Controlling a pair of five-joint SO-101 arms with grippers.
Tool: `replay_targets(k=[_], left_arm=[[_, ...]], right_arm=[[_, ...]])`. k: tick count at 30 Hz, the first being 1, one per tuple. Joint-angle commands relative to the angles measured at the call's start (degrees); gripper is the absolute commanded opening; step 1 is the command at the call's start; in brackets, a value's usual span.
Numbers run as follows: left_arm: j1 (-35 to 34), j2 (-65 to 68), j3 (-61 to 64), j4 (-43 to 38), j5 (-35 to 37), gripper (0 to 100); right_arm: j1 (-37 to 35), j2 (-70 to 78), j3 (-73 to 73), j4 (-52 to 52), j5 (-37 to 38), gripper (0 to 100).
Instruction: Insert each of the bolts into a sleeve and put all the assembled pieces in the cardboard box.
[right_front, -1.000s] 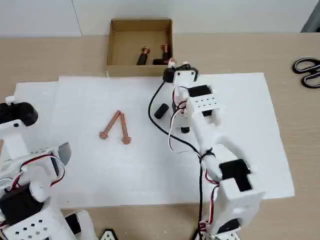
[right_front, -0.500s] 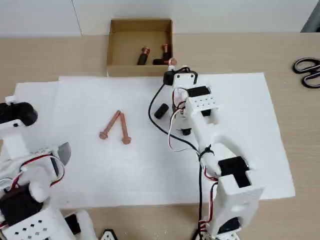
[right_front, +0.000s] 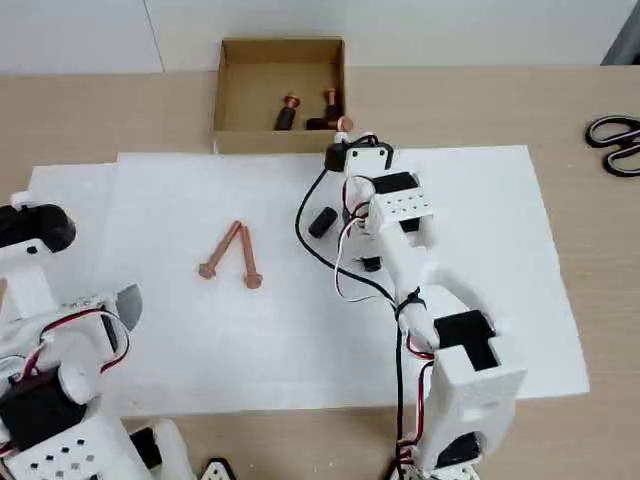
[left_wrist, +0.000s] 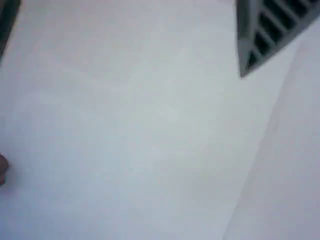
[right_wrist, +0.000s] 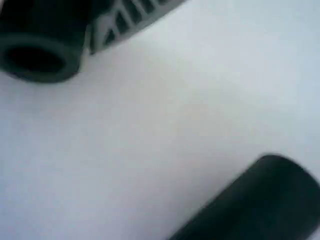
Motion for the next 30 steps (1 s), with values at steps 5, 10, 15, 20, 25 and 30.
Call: replay_targets(k=[5,10,15,20,25,30], left_arm=[[0.4,-0.4,-0.2,-1.2,0.0,29],[0.3,0.0,-0.4,-1.2,0.0,29],[0.3,3.5,-1.7,-1.0,-0.4,29],[0.5,17.7,-10.1,-0.1,-2.0,29],[9.4,30.9,-18.8,0.0,-3.0,29],[20.7,44.0,-20.2,-6.5,-2.8,29]], right_arm=[[0.3,1.5,-2.6,-0.7,1.0,2.2],[0.7,1.4,-4.6,0.6,1.0,0.2],[0.8,1.4,-10.6,8.0,2.5,0.4],[0.8,1.4,-16.1,14.7,9.3,0.4],[2.9,1.4,-19.5,20.1,11.1,0.4],[6.8,1.4,-21.8,23.0,11.1,0.4]])
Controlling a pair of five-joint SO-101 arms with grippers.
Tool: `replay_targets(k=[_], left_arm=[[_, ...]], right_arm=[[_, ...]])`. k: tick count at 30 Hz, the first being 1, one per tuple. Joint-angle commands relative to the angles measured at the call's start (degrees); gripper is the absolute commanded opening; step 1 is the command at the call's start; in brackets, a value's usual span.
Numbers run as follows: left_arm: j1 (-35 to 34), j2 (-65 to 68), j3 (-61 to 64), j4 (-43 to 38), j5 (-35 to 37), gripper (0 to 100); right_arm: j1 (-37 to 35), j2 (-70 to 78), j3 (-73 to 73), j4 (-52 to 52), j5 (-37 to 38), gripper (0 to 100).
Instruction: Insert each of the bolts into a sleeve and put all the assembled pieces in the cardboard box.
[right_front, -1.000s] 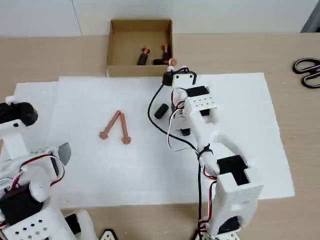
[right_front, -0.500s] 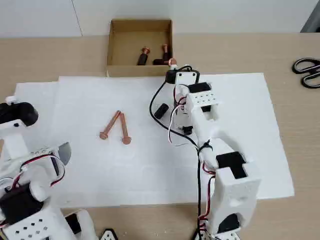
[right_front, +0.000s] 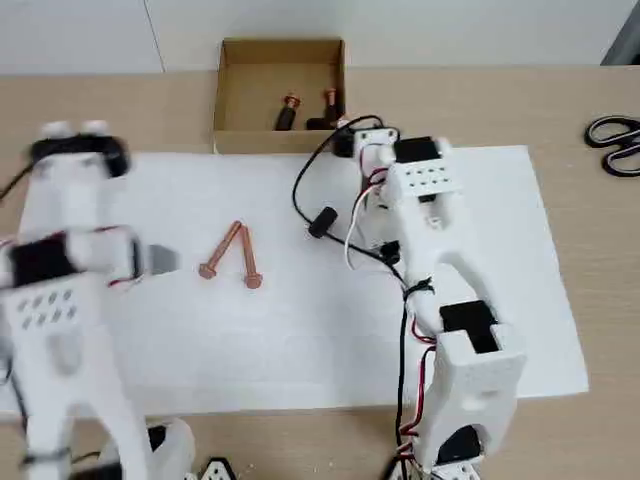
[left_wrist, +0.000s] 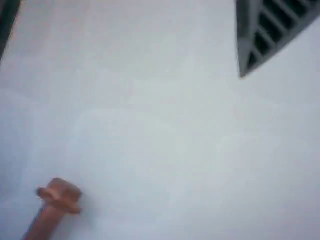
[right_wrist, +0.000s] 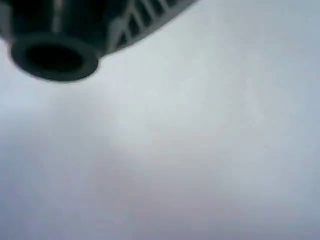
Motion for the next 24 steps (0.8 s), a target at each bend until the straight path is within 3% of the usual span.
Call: replay_targets(k=[1,12,24], left_arm=[[6.3,8.6,-2.5,-6.9,-0.4,29],[9.1,29.6,-2.6,-25.6,-0.4,23],[9.2,36.7,-2.6,-28.8,-0.4,23]], right_arm=[[2.9,-0.8,-3.6,2.3,0.8,0.4],[6.7,-0.8,-3.6,4.9,0.7,0.6],[6.3,-0.9,-3.6,4.9,0.4,0.6]])
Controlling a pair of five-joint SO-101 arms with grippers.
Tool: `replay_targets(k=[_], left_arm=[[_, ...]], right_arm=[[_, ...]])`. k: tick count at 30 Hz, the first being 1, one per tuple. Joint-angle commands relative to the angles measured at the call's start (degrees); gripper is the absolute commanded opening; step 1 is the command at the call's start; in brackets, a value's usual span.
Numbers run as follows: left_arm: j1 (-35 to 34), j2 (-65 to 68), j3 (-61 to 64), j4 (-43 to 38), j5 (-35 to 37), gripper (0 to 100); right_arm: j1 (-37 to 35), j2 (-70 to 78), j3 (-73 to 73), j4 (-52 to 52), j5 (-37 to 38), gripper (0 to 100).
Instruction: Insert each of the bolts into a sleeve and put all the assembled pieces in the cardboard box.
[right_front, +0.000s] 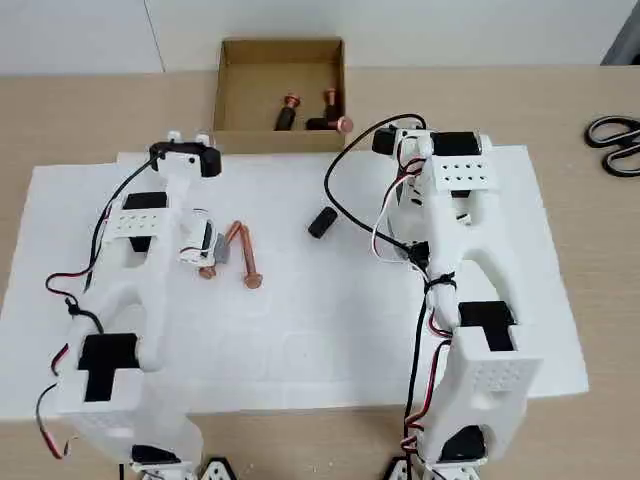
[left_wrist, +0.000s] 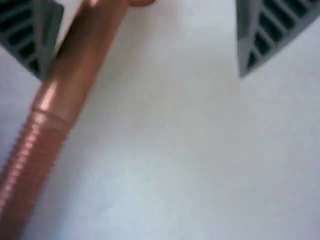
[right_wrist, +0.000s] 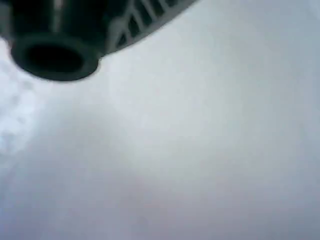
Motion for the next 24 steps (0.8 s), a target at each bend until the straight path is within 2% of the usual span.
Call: replay_targets(k=[1,3,9,16,20,24], left_arm=[[0.3,0.4,-2.3,-1.0,-0.4,23],[0.3,0.7,-2.3,-0.9,-0.4,22],[2.3,0.8,-2.2,-0.6,-0.4,10],[7.3,0.4,-2.2,-0.5,-0.4,8],[9.7,0.4,-2.3,-0.5,-0.4,1],[10.0,0.4,-2.3,-0.5,-0.4,1]], right_arm=[[0.1,-0.9,-2.6,0.4,0.4,0.6],[0.1,-0.9,-2.6,0.4,0.4,0.6],[0.1,-0.9,-2.6,0.2,0.4,0.6],[0.2,-0.9,-2.6,0.1,0.4,0.6],[0.5,-0.9,-2.6,0.2,0.4,0.6],[0.5,-0.9,-2.6,0.2,0.4,0.6]])
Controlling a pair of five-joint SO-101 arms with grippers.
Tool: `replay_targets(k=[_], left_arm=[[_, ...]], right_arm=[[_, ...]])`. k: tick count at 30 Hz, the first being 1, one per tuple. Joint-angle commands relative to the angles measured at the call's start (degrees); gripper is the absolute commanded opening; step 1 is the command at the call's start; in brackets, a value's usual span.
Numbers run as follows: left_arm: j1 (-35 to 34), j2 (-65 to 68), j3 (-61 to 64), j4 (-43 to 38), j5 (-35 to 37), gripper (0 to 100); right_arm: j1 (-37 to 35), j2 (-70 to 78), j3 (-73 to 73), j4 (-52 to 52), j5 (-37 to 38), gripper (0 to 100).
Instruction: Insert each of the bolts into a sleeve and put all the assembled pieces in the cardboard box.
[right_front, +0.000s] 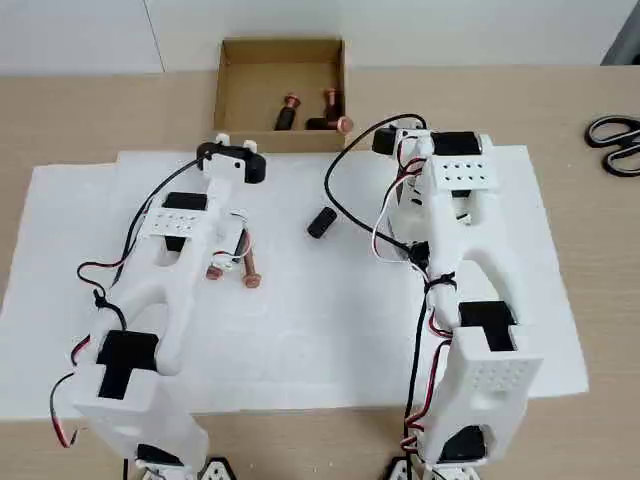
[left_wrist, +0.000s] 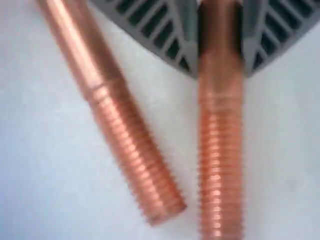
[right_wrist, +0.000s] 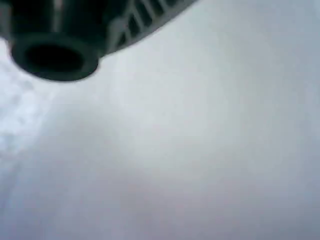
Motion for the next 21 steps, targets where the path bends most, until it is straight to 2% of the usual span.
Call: replay_targets(k=[1,4,11,16,21], left_arm=[[0.9,-0.6,-2.1,-0.5,-0.4,1],[0.4,-0.6,-4.2,1.1,-0.4,1],[0.4,-0.6,-19.5,15.7,-1.1,1],[0.3,-0.6,-26.8,22.6,-10.4,1],[-2.6,-0.6,-33.5,29.4,-16.6,1]], right_arm=[[0.5,-0.9,-2.6,0.2,0.4,0.6],[0.5,-0.9,-2.6,0.2,0.4,0.6],[0.5,-0.9,-2.6,0.1,0.4,0.6],[0.5,-0.9,-2.6,0.0,0.4,0.6],[0.5,-0.8,-2.6,0.0,0.4,0.6]])
